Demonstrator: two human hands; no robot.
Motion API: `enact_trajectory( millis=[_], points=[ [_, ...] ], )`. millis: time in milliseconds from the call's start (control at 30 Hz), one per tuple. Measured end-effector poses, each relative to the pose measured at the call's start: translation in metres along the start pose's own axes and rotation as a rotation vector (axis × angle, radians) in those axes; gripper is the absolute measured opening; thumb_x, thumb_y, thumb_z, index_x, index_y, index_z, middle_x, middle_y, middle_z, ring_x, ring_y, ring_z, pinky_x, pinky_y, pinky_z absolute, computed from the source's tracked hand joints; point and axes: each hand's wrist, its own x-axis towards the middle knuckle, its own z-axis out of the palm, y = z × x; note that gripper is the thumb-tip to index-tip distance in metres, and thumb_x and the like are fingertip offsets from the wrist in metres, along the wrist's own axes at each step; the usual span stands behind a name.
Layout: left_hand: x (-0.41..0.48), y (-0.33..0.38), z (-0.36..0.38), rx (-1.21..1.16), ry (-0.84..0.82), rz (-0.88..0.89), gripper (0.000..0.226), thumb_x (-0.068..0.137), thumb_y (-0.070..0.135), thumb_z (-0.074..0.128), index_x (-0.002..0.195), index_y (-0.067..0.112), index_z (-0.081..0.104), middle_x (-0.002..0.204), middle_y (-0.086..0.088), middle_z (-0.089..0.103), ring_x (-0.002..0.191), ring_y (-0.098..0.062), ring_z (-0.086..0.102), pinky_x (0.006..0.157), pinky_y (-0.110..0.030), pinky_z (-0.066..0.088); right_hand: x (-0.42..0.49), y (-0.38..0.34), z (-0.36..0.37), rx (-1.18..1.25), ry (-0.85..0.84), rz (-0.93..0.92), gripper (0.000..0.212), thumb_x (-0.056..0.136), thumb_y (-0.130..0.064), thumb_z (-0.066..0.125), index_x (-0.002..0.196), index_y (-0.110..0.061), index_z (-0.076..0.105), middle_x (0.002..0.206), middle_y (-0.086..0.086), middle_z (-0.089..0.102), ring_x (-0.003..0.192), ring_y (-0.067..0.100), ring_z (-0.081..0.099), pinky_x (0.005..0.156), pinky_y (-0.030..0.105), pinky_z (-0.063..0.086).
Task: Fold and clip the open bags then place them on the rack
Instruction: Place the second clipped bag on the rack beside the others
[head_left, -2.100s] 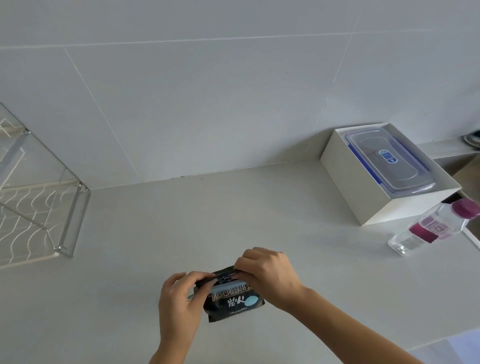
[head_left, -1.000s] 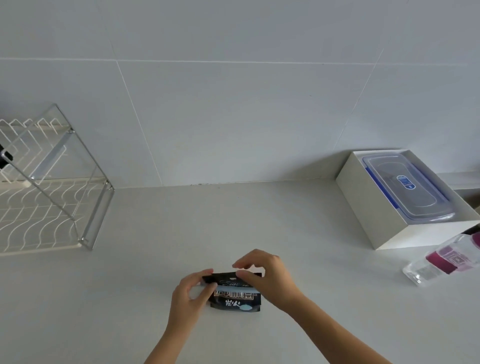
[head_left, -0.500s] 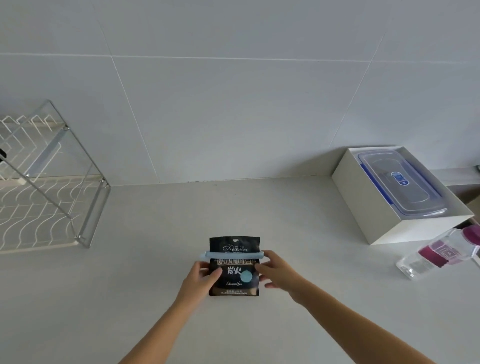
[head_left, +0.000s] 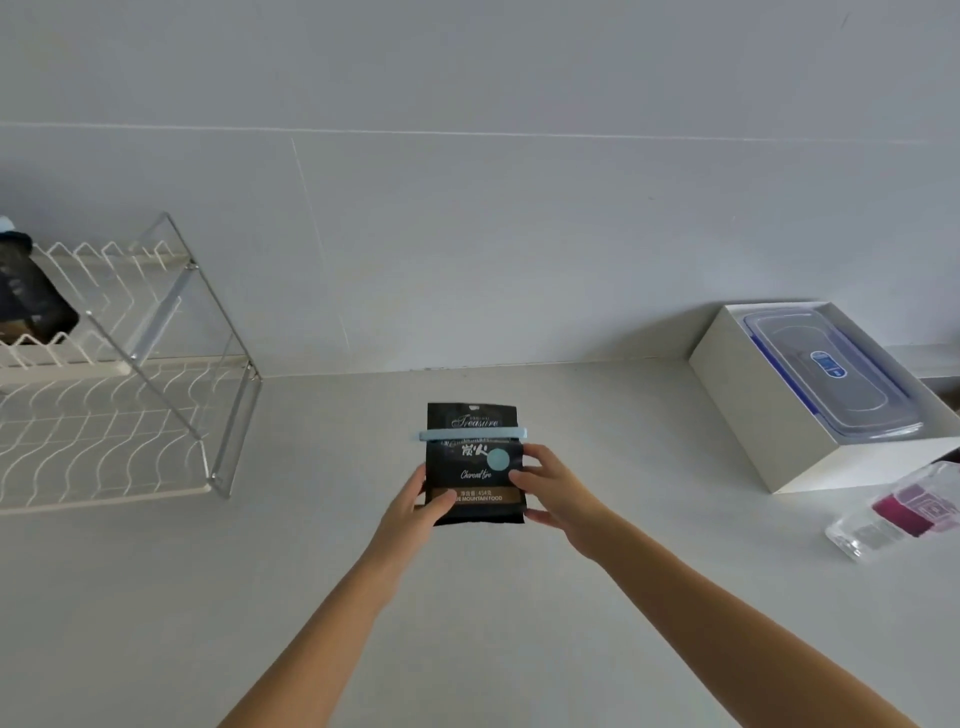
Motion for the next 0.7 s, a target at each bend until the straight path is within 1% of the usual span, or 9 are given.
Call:
enact_trajectory(
  millis=[100, 200, 267, 333, 400, 433, 533, 633, 700],
  points=[
    [-0.010, 0.029, -0.035, 0.016, 0.034, 0.102, 0.041, 0.092, 0.036, 0.052, 0.130, 0.043, 0.039, 0.123, 0.019, 0.054, 0.112, -0.002, 0.050, 0.094, -0.033, 0.039, -0.005, -0.034, 0.031, 0.067, -0.016, -0.105, 0.034, 0.093, -0.012, 0.051, 0.124, -0.024, 0.042, 0.114, -0.001, 0.061, 0.092, 0.004, 0.061, 0.069, 0.022, 0.048],
    [-0.029, 0.057, -0.080, 0.017, 0.104, 0.213, 0.048, 0.090, 0.037, 0.054, 0.133, 0.046, 0.035, 0.128, 0.018, 0.054, 0.121, -0.005, 0.047, 0.101, -0.036, 0.039, -0.012, -0.071, 0.069, 0.122, -0.054, -0.206, 0.035, 0.092, -0.009, 0.052, 0.123, -0.022, 0.043, 0.123, 0.001, 0.058, 0.096, 0.007, 0.061, 0.075, 0.025, 0.050],
    [-0.045, 0.076, -0.113, 0.005, 0.156, 0.297, 0.048, 0.090, 0.036, 0.056, 0.131, 0.050, 0.036, 0.123, 0.029, 0.053, 0.118, 0.006, 0.045, 0.100, -0.032, 0.039, -0.015, -0.099, 0.096, 0.159, -0.111, -0.269, 0.032, 0.092, -0.010, 0.053, 0.121, -0.021, 0.046, 0.124, 0.002, 0.059, 0.103, 0.012, 0.062, 0.088, 0.035, 0.051],
    [-0.063, 0.099, -0.148, 0.017, 0.221, 0.373, 0.045, 0.087, 0.039, 0.058, 0.123, 0.057, 0.037, 0.112, 0.045, 0.049, 0.107, 0.024, 0.042, 0.090, -0.022, 0.038, -0.018, -0.129, 0.122, 0.189, -0.179, -0.331, 0.029, 0.091, -0.011, 0.053, 0.119, -0.021, 0.049, 0.123, 0.002, 0.062, 0.108, 0.015, 0.061, 0.095, 0.042, 0.050],
    [-0.079, 0.123, -0.188, 0.036, 0.294, 0.434, 0.047, 0.082, 0.049, 0.059, 0.120, 0.060, 0.035, 0.103, 0.054, 0.045, 0.095, 0.035, 0.039, 0.081, -0.016, 0.034, -0.021, -0.165, 0.152, 0.232, -0.245, -0.394, 0.031, 0.092, -0.012, 0.053, 0.120, -0.023, 0.051, 0.122, 0.003, 0.063, 0.108, 0.016, 0.063, 0.093, 0.045, 0.052],
    [-0.087, 0.134, -0.208, 0.048, 0.330, 0.466, 0.048, 0.079, 0.052, 0.059, 0.119, 0.061, 0.033, 0.102, 0.055, 0.043, 0.092, 0.037, 0.038, 0.081, -0.017, 0.033, -0.023, -0.183, 0.168, 0.247, -0.283, -0.432, 0.033, 0.092, -0.013, 0.052, 0.123, -0.025, 0.050, 0.122, 0.004, 0.063, 0.108, 0.017, 0.063, 0.092, 0.045, 0.053],
    [-0.103, 0.160, -0.266, 0.054, 0.412, 0.551, 0.050, 0.078, 0.049, 0.059, 0.118, 0.062, 0.033, 0.114, 0.048, 0.042, 0.097, 0.034, 0.039, 0.094, -0.027, 0.032, -0.025, -0.235, 0.217, 0.169, -0.381, -0.567, 0.038, 0.094, -0.017, 0.051, 0.129, -0.031, 0.046, 0.124, 0.004, 0.061, 0.113, 0.018, 0.060, 0.092, 0.044, 0.053],
    [-0.106, 0.172, -0.318, 0.059, 0.447, 0.601, 0.049, 0.080, 0.045, 0.061, 0.119, 0.060, 0.035, 0.109, 0.052, 0.046, 0.101, 0.030, 0.042, 0.091, -0.023, 0.032, -0.023, -0.275, 0.267, 0.031, -0.410, -0.643, 0.041, 0.095, -0.018, 0.051, 0.132, -0.033, 0.041, 0.124, 0.006, 0.058, 0.116, 0.019, 0.057, 0.092, 0.040, 0.053],
    [-0.099, 0.173, -0.349, 0.038, 0.459, 0.585, 0.050, 0.082, 0.044, 0.061, 0.124, 0.052, 0.035, 0.108, 0.049, 0.047, 0.105, 0.024, 0.042, 0.093, -0.026, 0.032, -0.015, -0.292, 0.294, -0.064, -0.390, -0.649, 0.040, 0.094, -0.017, 0.052, 0.131, -0.031, 0.043, 0.123, 0.007, 0.058, 0.115, 0.022, 0.057, 0.094, 0.041, 0.052]
  ],
)
